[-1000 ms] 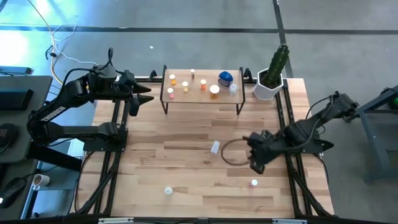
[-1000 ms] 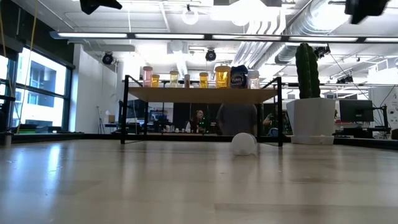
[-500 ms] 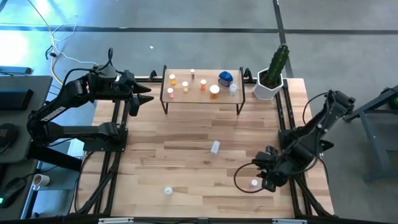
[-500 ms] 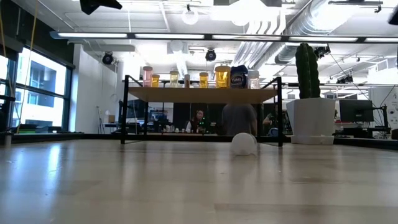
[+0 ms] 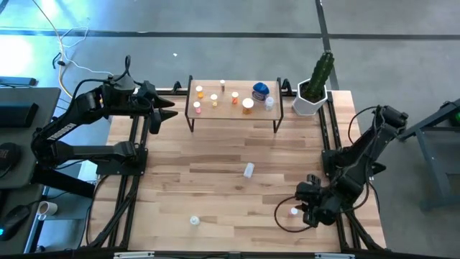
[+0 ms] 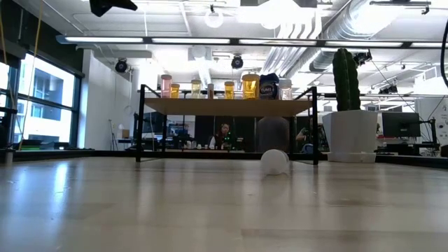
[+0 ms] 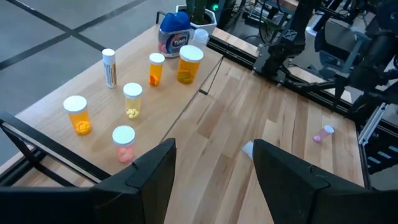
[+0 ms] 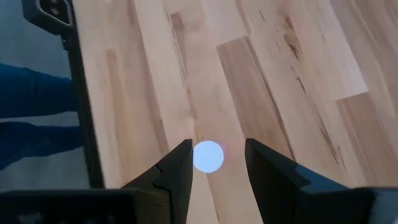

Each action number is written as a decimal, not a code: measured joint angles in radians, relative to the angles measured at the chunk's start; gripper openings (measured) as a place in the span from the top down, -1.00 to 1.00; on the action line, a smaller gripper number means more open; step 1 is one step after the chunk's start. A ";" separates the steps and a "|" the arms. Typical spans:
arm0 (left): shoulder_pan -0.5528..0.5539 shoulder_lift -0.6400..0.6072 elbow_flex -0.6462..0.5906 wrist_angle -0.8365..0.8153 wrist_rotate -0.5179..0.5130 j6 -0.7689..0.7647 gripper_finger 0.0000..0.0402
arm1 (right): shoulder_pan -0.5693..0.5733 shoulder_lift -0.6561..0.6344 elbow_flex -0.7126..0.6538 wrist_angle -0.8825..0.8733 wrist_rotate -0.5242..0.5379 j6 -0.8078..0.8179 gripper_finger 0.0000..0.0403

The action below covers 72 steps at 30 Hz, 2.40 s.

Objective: Pick and place medicine bottles onto shelf by color
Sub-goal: Put the pink pill bottle on the shelf

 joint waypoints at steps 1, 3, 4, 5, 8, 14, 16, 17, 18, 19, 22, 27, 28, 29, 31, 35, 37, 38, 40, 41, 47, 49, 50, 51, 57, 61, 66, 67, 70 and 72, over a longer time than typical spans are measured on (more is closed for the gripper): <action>0.000 0.000 0.000 0.000 0.000 0.000 -0.02 | 0.004 0.015 0.000 0.000 0.003 -0.002 0.32; 0.000 0.000 0.000 0.000 -0.001 0.000 -0.02 | 0.011 0.048 0.000 0.001 0.001 -0.005 0.32; 0.000 0.000 0.000 0.000 -0.004 0.000 -0.02 | 0.015 0.064 0.000 0.004 0.001 -0.001 0.32; 0.000 0.000 0.000 0.000 -0.008 0.000 -0.02 | 0.019 0.081 0.000 0.009 0.001 0.003 0.32; 0.000 0.000 0.000 0.000 -0.021 -0.001 -0.02 | 0.029 0.123 0.000 0.030 -0.001 0.017 0.32; 0.000 0.000 0.000 0.003 -0.023 -0.001 -0.02 | 0.036 0.170 0.000 0.062 -0.017 0.038 0.32; 0.000 0.001 0.000 0.003 -0.024 -0.001 -0.02 | 0.036 0.170 0.000 0.062 -0.016 0.047 0.32; 0.000 0.001 0.000 0.003 -0.024 -0.001 -0.02 | 0.036 0.171 0.000 0.062 -0.016 0.047 0.32; 0.000 0.001 0.000 0.003 -0.024 -0.001 -0.02 | 0.036 0.172 0.000 0.061 -0.013 0.047 0.32; 0.000 0.002 0.000 0.003 -0.024 -0.001 -0.02 | 0.035 0.172 0.000 0.063 -0.012 0.049 0.32; 0.000 0.005 0.000 0.003 -0.024 -0.001 -0.02 | 0.035 0.172 0.000 0.069 -0.006 0.051 0.32; 0.000 0.011 0.000 0.003 -0.023 -0.001 -0.02 | 0.035 0.172 0.000 0.067 -0.007 0.081 0.32; 0.000 0.011 0.000 0.003 -0.023 -0.001 -0.02 | 0.035 0.172 0.000 0.065 -0.010 0.096 0.32; 0.000 0.011 0.000 0.003 -0.023 -0.001 -0.02 | 0.035 0.172 0.000 0.064 -0.017 0.102 0.32; 0.000 0.011 0.000 0.003 -0.023 -0.001 -0.02 | 0.035 0.172 0.000 0.071 -0.035 0.091 0.32; 0.000 0.011 0.000 0.003 -0.023 -0.001 -0.02 | 0.035 0.172 0.000 0.075 -0.068 0.072 0.31; 0.000 0.011 0.000 0.003 -0.023 -0.001 -0.02 | 0.035 0.172 0.000 0.073 -0.070 0.072 0.28; 0.000 0.011 0.000 0.003 -0.023 -0.001 -0.02 | 0.035 0.172 0.000 0.068 -0.069 0.075 0.26; 0.000 0.011 0.000 0.003 -0.023 -0.001 -0.02 | 0.035 0.172 0.000 0.054 -0.069 0.080 0.22; 0.000 0.011 0.000 0.003 -0.023 -0.001 -0.02 | 0.034 0.173 0.000 0.049 -0.068 0.080 0.19; 0.000 0.011 0.000 0.003 -0.023 -0.001 -0.02 | 0.034 0.184 0.000 0.051 -0.044 0.076 0.08; 0.000 0.011 0.000 0.003 -0.023 -0.001 -0.02 | 0.034 0.197 0.000 0.056 -0.046 0.065 0.08; 0.000 0.011 0.000 0.003 -0.023 -0.001 -0.02 | 0.034 0.205 0.000 0.062 -0.047 0.061 0.08; 0.000 0.011 0.000 0.003 -0.023 -0.001 -0.02 | 0.035 0.213 0.000 0.068 -0.047 0.059 0.08; 0.000 0.011 0.000 0.003 -0.023 -0.001 -0.02 | 0.032 0.250 0.000 0.091 -0.047 0.051 0.08; 0.000 0.011 0.000 0.003 -0.023 -0.001 -0.02 | 0.032 0.271 0.000 0.104 -0.043 0.054 0.08; 0.000 0.011 0.000 0.003 -0.023 -0.001 -0.02 | 0.032 0.278 0.000 0.109 -0.043 0.075 0.11; 0.000 0.011 0.000 0.003 -0.023 -0.001 -0.02 | 0.032 0.278 0.000 0.109 -0.043 0.077 0.13; 0.000 0.011 0.000 0.003 -0.024 -0.001 -0.02 | 0.032 0.278 0.000 0.107 -0.043 0.077 0.23; 0.000 0.011 0.000 0.003 -0.025 -0.001 -0.02 | 0.031 0.278 0.000 0.106 -0.043 0.077 0.31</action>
